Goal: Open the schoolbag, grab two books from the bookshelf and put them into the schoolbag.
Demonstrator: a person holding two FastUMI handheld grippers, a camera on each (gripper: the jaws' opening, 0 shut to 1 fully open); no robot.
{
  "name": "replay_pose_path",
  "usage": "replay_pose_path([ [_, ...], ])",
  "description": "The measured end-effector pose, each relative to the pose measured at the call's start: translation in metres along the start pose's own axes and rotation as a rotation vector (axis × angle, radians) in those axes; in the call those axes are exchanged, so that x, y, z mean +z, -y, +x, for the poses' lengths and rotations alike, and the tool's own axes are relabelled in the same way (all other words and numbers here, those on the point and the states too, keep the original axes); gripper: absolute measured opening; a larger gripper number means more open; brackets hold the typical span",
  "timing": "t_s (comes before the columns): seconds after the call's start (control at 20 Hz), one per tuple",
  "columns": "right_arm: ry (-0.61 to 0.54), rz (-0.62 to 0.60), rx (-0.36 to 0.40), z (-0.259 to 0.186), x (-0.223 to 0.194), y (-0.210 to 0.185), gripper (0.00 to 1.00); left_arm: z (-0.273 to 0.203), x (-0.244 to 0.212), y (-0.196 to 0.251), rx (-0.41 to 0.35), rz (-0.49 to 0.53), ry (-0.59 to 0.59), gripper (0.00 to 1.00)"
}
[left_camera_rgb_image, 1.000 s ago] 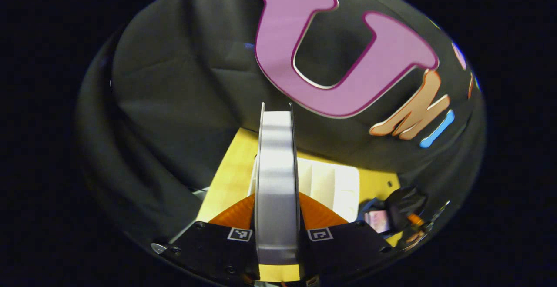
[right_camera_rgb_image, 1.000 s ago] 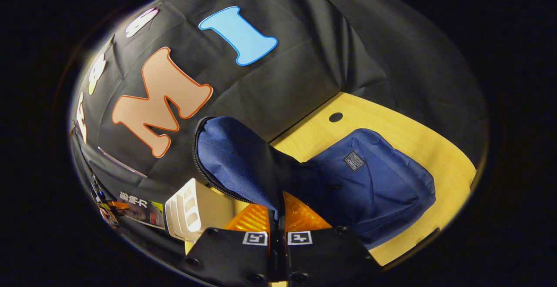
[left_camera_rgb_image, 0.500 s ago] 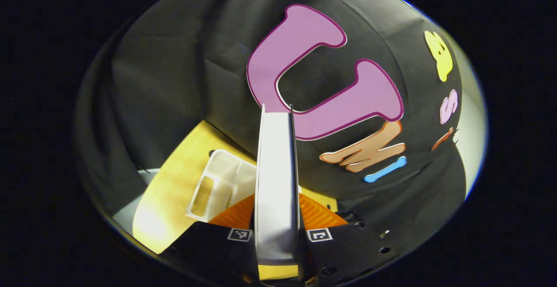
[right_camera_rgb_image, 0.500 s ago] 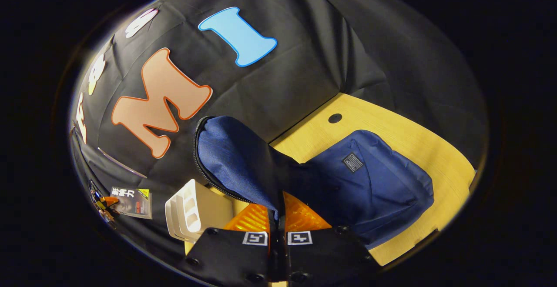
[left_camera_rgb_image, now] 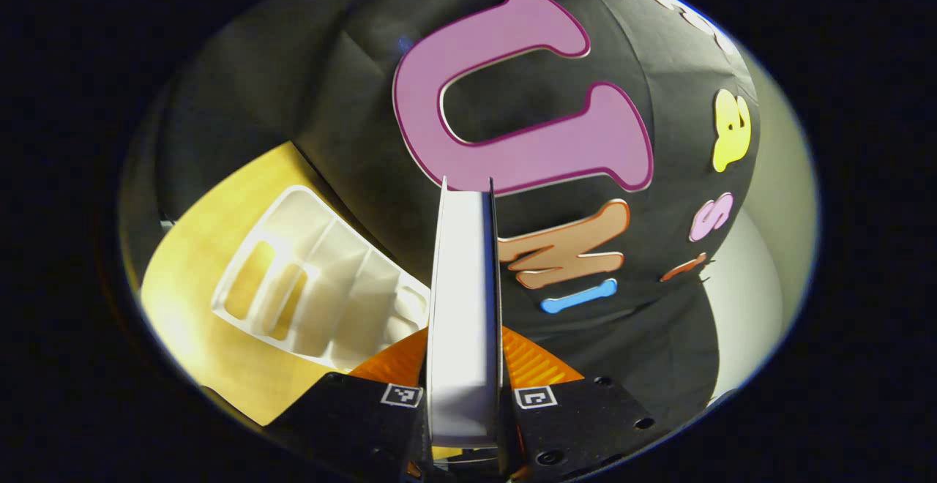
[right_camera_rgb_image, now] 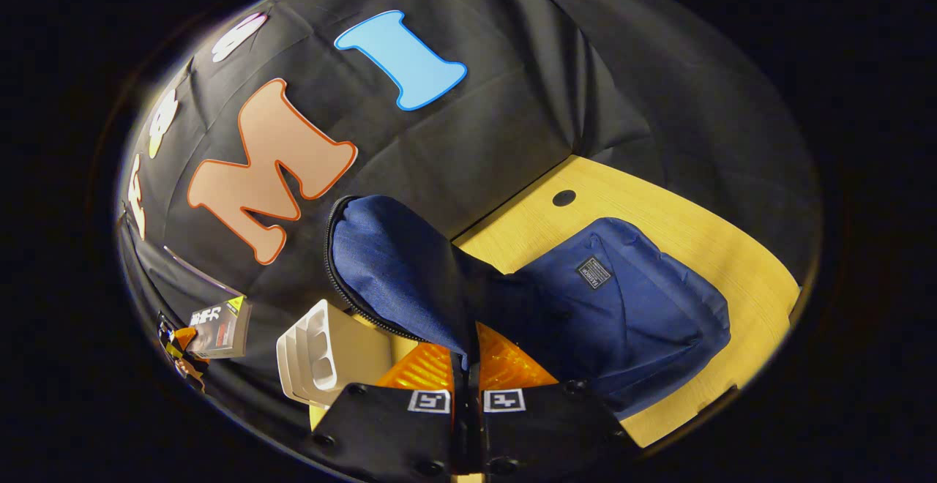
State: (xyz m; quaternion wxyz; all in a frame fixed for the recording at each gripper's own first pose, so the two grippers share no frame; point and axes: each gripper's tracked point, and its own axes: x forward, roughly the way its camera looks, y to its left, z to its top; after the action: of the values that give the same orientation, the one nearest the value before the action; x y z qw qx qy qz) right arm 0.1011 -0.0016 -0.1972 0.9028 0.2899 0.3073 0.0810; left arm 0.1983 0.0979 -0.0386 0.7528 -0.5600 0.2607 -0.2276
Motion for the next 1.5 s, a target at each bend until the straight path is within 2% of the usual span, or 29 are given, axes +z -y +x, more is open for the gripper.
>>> replay_pose_path([
  [0.25,0.001,0.010,0.004,-0.001,-0.001,0.000,0.02,0.025,-0.046,0.003,-0.049,-0.027,-0.070,0.31],
  [0.6,0.002,0.018,0.006,-0.005,0.001,0.001,0.01,0.072,-0.110,-0.011,-0.045,-0.066,-0.177,0.31],
  [0.85,-0.001,0.021,0.008,-0.006,0.001,0.002,0.03,0.099,-0.145,-0.018,-0.026,-0.078,-0.237,0.31],
  [1.0,-0.005,0.024,0.010,-0.005,-0.001,0.002,0.02,0.115,-0.166,-0.029,0.023,-0.047,-0.267,0.31],
  [1.5,-0.014,0.036,0.022,-0.006,-0.001,0.001,0.03,0.165,-0.242,-0.035,0.066,-0.020,-0.381,0.31],
])
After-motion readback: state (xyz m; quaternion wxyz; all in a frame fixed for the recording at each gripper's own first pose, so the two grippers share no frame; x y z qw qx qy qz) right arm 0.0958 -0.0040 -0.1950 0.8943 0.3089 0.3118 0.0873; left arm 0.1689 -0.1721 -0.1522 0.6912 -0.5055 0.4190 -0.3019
